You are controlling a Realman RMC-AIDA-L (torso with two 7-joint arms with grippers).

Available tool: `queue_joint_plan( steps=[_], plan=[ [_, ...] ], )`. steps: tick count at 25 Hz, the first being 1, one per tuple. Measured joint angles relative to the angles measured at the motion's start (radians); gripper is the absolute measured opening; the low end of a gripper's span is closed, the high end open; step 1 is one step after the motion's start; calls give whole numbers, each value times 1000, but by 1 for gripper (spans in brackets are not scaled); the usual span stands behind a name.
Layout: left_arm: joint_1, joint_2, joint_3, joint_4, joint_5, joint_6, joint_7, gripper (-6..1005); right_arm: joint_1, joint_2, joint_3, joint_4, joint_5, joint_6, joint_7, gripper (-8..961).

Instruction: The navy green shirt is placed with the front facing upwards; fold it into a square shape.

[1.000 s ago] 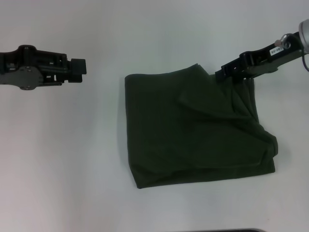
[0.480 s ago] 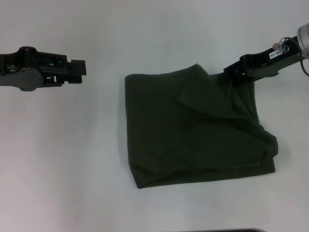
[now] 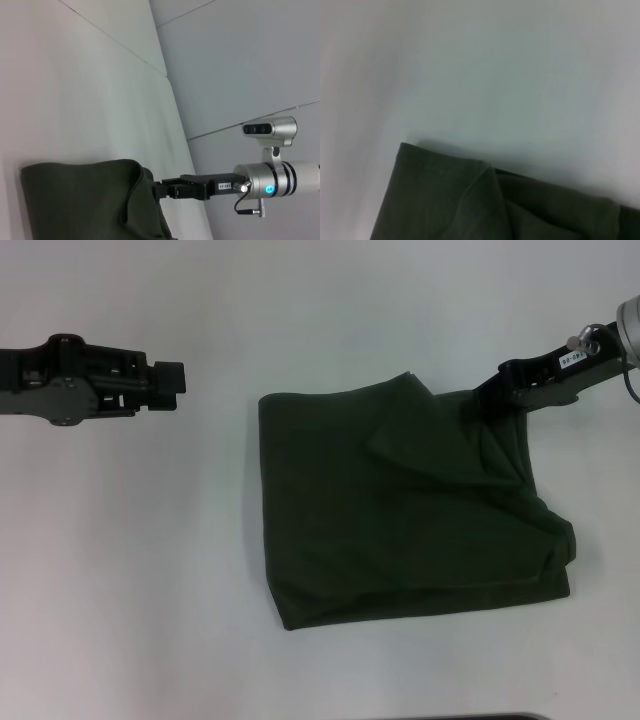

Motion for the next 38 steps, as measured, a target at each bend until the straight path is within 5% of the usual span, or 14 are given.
queue_joint_plan(
  steps=[11, 27, 38],
  plan=[
    [4, -2, -1, -1, 6, 0, 2, 366, -1, -4, 6, -11, 6, -21, 5, 65],
    [7, 0, -1, 0, 2, 6, 9, 366, -3, -35, 90, -99, 8, -171, 7, 6],
    [7, -1, 0, 0, 4, 4, 11, 367, -15, -63, 86, -51, -74, -145, -2, 7]
  ],
)
